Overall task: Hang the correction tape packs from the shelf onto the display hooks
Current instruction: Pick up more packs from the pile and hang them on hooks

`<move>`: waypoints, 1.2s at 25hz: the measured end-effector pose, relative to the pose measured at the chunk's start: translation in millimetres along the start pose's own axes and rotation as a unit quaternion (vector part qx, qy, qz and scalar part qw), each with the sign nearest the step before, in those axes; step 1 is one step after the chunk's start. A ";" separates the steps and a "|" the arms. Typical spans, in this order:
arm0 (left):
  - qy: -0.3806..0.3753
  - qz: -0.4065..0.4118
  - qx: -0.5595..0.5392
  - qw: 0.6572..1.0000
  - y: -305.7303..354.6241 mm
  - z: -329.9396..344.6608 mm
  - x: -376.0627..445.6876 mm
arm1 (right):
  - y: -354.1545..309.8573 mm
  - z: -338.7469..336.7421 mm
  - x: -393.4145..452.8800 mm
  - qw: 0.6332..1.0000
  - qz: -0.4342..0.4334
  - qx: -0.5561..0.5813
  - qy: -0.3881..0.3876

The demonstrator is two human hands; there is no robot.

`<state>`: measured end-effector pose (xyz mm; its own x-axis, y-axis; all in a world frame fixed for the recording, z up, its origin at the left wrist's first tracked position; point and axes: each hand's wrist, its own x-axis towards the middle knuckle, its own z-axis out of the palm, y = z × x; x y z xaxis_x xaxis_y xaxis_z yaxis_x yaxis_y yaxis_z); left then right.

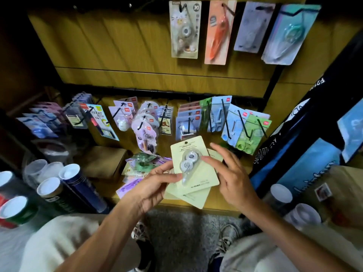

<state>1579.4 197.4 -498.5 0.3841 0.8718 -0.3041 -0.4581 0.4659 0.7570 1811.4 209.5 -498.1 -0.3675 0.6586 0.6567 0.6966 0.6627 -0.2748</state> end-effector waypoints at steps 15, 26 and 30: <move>0.167 0.261 0.100 0.946 16.0 54.7 -10.4 | -38.2 -28.8 27.4 0.649 0.508 0.562 0.079; 0.229 0.233 0.026 0.945 92.1 44.7 -22.3 | -55.0 -41.6 115.4 0.764 0.448 0.464 0.006; 0.284 0.274 0.033 0.918 130.8 31.9 -26.7 | -56.9 -49.3 138.5 0.865 0.377 0.332 -0.012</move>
<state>1534.8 230.2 -372.9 -0.3773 0.9200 -0.1060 -0.4022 -0.0597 0.9136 1751.3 245.4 -356.8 0.0187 0.9945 0.1028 0.2393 0.0954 -0.9662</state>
